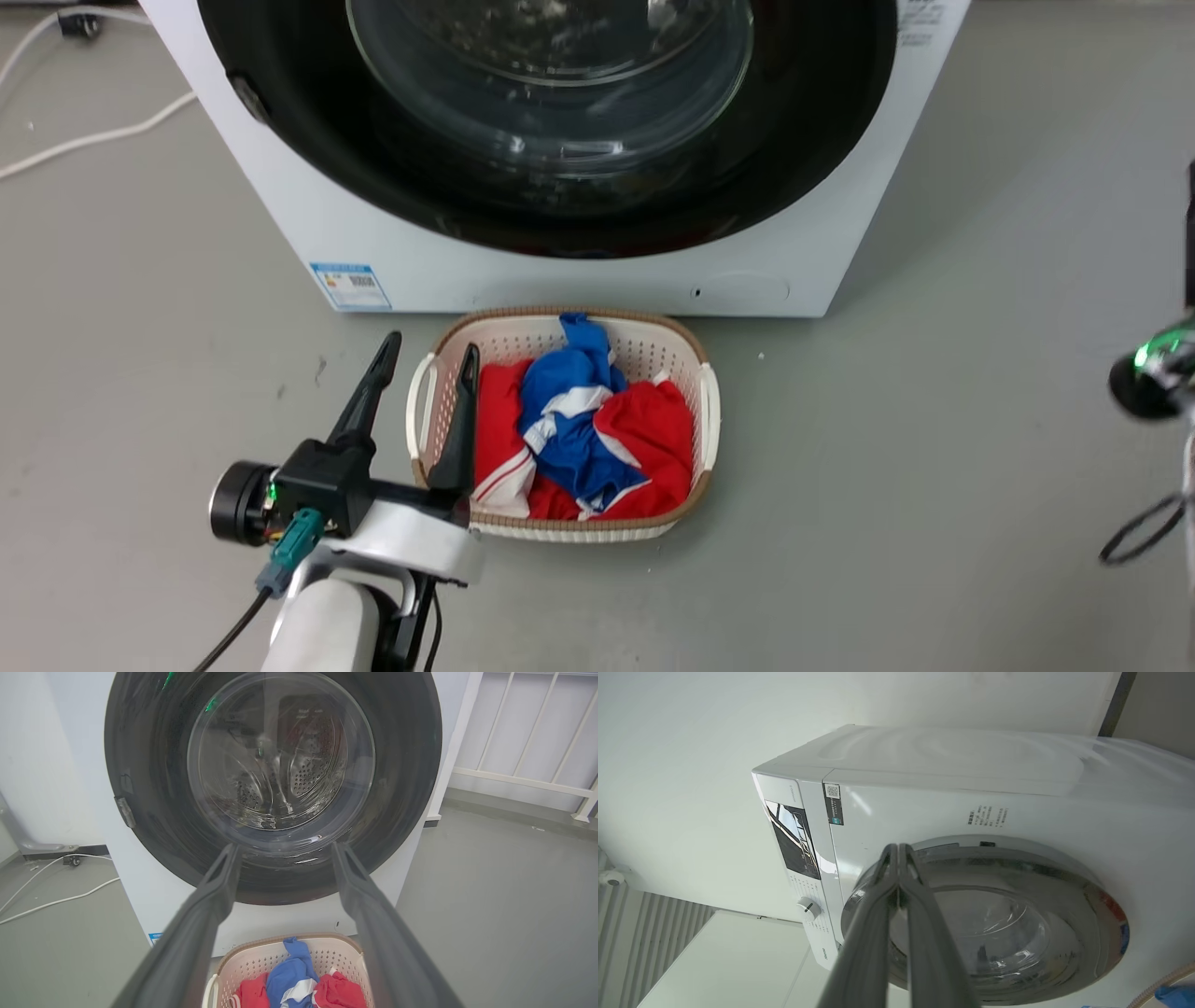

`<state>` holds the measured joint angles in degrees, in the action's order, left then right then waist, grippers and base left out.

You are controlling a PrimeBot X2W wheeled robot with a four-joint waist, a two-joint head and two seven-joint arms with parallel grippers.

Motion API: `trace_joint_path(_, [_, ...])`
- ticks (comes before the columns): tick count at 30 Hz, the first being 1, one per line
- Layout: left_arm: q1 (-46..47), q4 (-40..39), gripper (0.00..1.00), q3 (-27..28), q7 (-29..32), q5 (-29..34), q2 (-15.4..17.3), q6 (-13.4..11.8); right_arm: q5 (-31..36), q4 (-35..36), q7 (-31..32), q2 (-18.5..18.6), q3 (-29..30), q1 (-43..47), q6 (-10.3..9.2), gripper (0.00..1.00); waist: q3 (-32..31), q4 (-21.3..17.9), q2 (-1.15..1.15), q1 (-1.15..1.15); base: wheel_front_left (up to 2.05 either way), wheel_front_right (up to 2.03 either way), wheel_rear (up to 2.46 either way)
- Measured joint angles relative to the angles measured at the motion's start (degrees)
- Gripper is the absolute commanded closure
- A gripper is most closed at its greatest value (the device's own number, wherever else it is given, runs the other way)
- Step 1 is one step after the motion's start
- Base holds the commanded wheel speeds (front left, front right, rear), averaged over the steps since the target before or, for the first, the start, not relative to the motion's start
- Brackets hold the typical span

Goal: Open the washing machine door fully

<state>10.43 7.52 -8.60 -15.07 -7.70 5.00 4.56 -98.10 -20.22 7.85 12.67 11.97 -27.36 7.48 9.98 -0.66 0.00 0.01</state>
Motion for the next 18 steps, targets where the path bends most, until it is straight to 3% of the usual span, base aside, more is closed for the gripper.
trace_joint_path(6, [2.8, -1.2, 0.00, -0.8, 0.0, 0.5, -0.4, 0.5, -1.9, -9.3, 4.2, 6.1, -4.7, -13.2, 0.00, 1.00, 4.1, 1.6, 0.00, 0.00, 0.00, 0.00, 0.00])
trace_joint_path(10, [4.5, -2.0, 0.00, -1.5, 0.0, 1.0, -0.6, 0.9, -2.0, -18.7, 9.6, 9.4, -11.5, -24.0, 0.00, 1.00, 6.9, 3.4, 0.00, 0.00, 0.00, 0.00, 0.00])
trace_joint_path(18, [6.5, -3.1, 0.00, -2.6, 0.0, 1.5, -1.0, 1.3, 2.3, -32.6, 14.1, 11.2, -20.8, -41.4, 0.00, 1.00, 10.8, 5.8, 0.00, 0.00, 0.00, 0.00, 0.00])
